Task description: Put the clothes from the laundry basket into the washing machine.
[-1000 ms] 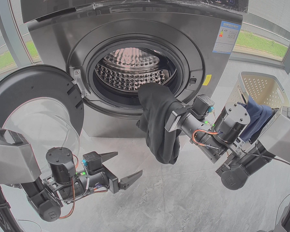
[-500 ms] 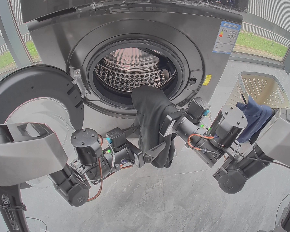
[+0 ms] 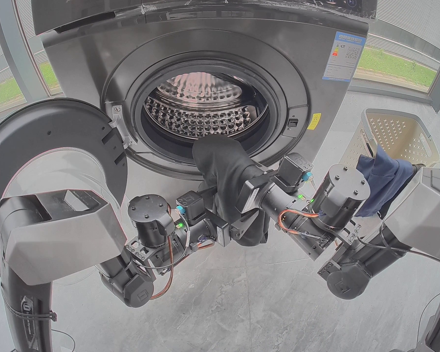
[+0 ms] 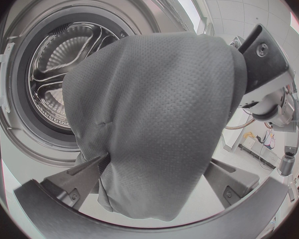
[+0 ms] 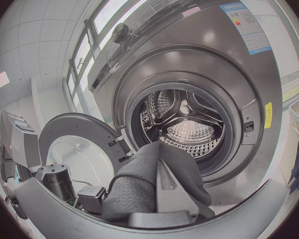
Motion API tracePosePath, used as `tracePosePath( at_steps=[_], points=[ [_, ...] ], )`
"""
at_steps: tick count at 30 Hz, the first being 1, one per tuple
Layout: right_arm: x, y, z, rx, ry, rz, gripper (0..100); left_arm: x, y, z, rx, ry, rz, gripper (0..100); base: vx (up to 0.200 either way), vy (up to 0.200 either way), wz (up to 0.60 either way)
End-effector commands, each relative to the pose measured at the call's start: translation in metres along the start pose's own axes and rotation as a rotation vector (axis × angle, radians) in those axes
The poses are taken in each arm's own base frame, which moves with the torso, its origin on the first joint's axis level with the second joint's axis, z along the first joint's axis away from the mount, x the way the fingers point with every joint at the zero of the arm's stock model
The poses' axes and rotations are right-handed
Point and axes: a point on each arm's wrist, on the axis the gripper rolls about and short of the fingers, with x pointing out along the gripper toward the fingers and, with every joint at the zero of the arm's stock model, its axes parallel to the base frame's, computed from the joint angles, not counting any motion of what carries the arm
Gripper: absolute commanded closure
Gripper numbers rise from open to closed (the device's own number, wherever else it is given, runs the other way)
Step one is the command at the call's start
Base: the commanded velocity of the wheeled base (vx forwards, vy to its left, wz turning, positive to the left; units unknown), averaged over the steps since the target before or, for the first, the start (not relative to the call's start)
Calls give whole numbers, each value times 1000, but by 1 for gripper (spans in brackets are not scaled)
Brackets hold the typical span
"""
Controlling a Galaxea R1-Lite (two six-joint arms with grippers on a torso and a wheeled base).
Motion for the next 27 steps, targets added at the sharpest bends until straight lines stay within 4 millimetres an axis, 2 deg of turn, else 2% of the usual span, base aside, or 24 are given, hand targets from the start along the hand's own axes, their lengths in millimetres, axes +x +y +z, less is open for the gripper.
tracePosePath(
  at_steps=[1, 11, 16, 22, 27],
  points=[
    [2, -1, -5, -1, 8, -12, 100, -2, -8, -3, -2, 17, -16, 0, 0, 0, 0],
    [11, -11, -13, -7, 1, -37, 100, -24, -20, -1, -7, 73, -37, 0, 0, 0, 0],
    [11, -8, -14, -6, 5, -32, 100, -21, -20, 1, -9, 58, -38, 0, 0, 0, 0],
    [6, -1, -14, 0, 16, -20, 100, 0, -14, -5, -11, 20, -2, 0, 0, 0, 0],
    [0, 8, -11, 14, 22, -11, 100, 13, 1, -10, -30, -12, 95, 0, 0, 0, 0]
  ],
)
